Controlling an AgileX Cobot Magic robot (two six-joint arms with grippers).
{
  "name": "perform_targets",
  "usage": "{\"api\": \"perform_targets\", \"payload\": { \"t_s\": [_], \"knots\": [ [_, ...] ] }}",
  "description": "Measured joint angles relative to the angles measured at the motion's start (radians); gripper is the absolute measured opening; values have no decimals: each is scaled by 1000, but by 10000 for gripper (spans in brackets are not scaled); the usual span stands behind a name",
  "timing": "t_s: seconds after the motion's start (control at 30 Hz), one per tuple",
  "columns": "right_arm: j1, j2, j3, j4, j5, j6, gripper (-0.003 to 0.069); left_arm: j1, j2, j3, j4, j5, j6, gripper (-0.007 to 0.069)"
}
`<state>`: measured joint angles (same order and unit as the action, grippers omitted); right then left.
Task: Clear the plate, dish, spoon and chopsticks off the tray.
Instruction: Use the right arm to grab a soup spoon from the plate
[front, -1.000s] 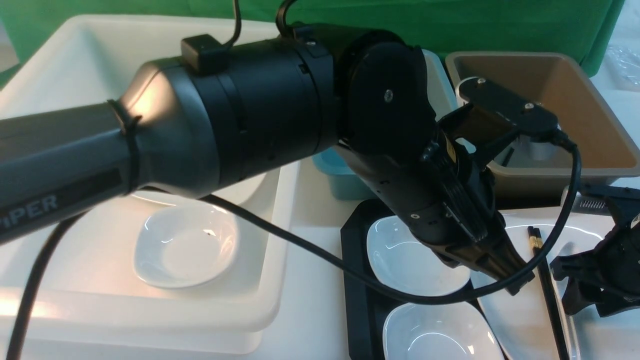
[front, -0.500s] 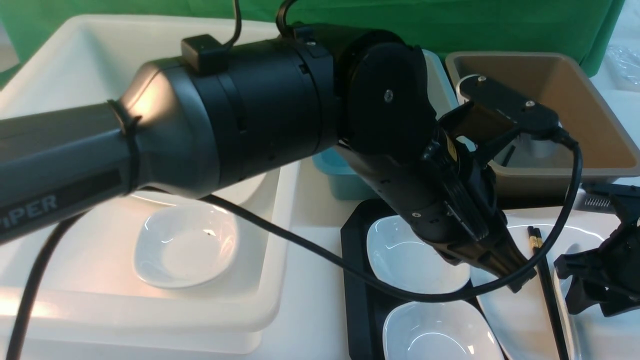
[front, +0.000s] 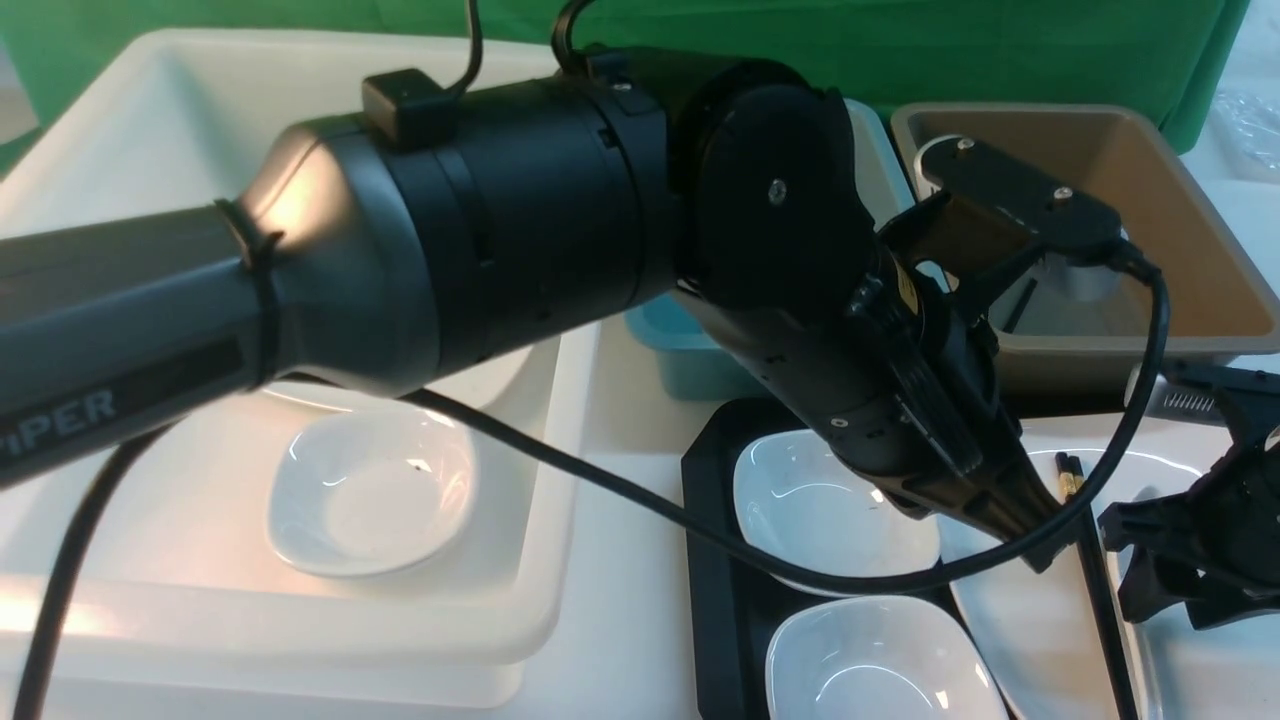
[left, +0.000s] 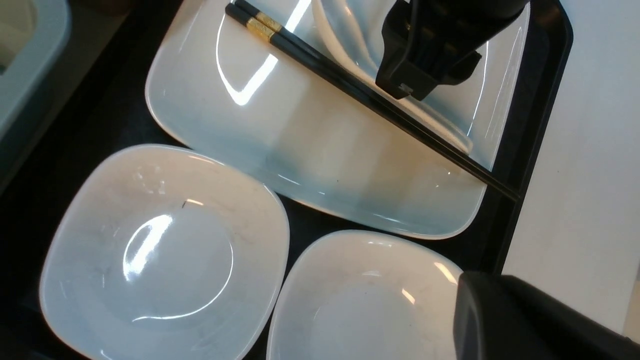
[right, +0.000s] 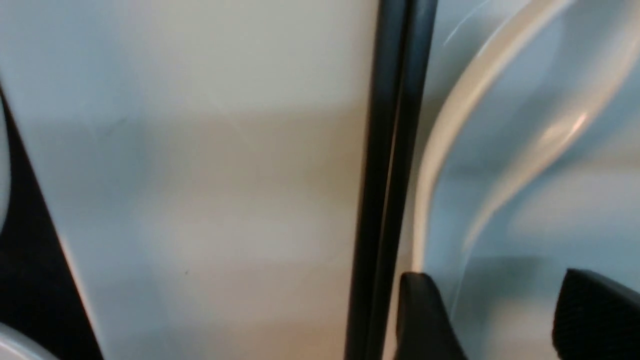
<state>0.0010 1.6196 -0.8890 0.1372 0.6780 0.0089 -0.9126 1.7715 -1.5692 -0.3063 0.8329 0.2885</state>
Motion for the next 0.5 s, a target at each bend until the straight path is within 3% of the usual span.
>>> {"api": "perform_targets", "payload": {
  "t_s": [0.5],
  "knots": [
    [0,0,0,1,-8,0,391,0,6,0,-1,-3,0,1]
  ]
}}
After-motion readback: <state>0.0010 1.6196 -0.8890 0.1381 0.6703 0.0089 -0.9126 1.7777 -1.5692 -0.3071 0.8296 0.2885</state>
